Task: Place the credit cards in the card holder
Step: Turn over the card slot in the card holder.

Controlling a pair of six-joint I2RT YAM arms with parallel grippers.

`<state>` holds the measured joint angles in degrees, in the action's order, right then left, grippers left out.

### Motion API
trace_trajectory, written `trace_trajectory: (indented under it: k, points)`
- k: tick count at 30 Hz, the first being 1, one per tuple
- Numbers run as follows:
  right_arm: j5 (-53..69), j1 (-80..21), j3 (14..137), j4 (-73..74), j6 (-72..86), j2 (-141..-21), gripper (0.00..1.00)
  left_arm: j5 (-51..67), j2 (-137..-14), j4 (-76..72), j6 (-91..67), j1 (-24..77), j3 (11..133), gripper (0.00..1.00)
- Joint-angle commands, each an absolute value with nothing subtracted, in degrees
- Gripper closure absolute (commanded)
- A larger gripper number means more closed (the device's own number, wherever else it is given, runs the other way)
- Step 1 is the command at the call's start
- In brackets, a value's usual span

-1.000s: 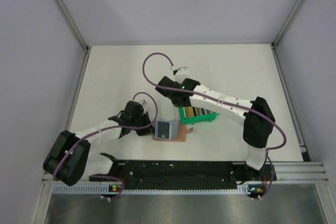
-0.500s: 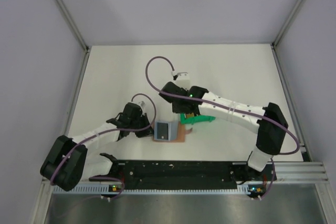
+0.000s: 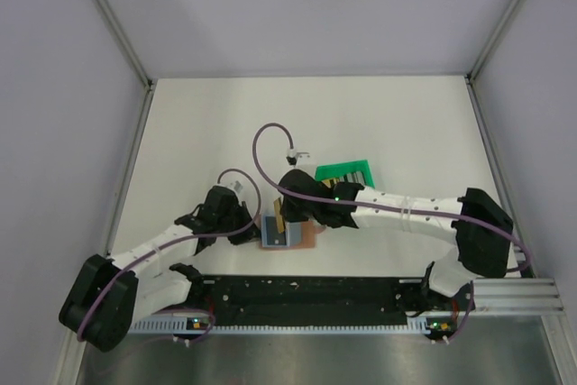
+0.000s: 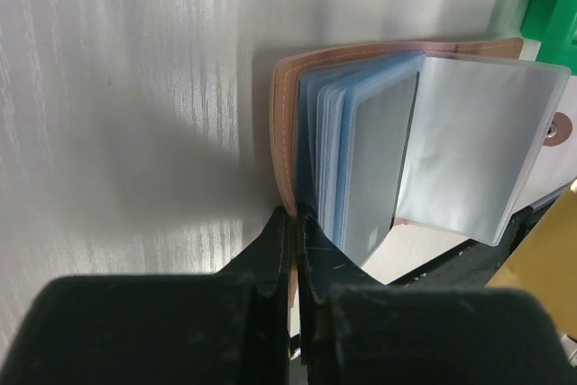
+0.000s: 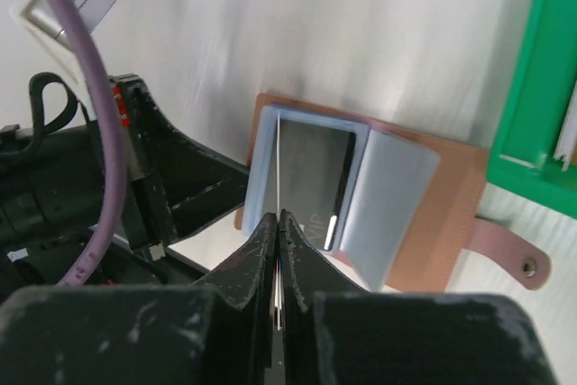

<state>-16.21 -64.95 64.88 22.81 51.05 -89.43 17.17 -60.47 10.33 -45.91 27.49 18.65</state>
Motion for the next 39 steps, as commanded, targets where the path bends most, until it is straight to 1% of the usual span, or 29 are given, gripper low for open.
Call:
trace_trajectory:
  k: [1, 6, 15, 26, 39]
  points:
    - [-20.5, -68.1, 67.1, 17.4, 54.1, -91.6, 1.00, 18.4, -59.2, 7.6, -47.9, 27.8, 17.1, 1.00]
    - [-23.8, -70.6, 69.1, 17.1, 54.6, -95.1, 1.00, 18.8, -58.2, 6.9, -48.8, 27.7, 16.3, 1.00]
    - [-25.7, -71.9, 70.5, 16.1, 55.8, -98.2, 1.00, 19.0, -56.9, 6.4, -49.7, 27.8, 15.4, 1.00]
    - [-25.8, -72.4, 70.0, 13.6, 56.5, -99.1, 1.00, 19.7, -55.5, 4.7, -51.2, 27.8, 14.5, 1.00]
    - [-27.0, -72.5, 70.7, 15.8, 55.5, -99.8, 1.00, 19.3, -54.9, 4.7, -51.6, 27.8, 14.2, 1.00]
